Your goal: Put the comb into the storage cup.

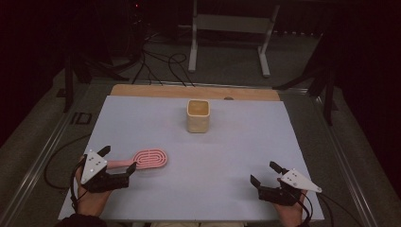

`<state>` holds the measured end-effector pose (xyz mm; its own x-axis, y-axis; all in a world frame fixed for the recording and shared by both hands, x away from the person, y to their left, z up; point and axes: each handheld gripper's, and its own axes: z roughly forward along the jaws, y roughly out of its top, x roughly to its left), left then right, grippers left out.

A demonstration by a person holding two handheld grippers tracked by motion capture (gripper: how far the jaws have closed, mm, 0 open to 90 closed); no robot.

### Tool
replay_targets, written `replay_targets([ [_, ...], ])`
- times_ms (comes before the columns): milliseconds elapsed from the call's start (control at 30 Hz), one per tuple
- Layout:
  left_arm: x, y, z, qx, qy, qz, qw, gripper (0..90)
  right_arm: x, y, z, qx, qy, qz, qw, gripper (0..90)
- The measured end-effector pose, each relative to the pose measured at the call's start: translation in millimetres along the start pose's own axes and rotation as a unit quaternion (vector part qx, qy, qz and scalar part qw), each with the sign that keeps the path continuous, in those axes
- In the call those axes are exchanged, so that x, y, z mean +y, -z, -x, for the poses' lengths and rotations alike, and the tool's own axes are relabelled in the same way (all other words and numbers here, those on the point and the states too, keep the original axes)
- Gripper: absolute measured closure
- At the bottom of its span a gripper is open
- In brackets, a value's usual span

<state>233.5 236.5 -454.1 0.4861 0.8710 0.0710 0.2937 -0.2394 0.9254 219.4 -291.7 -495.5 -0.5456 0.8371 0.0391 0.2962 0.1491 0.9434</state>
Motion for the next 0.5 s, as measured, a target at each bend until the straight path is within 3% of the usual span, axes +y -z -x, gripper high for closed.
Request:
replay_targets([
  [500, 8.3, -23.7, 11.1, -0.036, -0.028, -0.030, 0.9985, 0.1, -0.2, 0.8, 0.4, 0.001, -0.005, 0.002, 1.0000, 8.4],
])
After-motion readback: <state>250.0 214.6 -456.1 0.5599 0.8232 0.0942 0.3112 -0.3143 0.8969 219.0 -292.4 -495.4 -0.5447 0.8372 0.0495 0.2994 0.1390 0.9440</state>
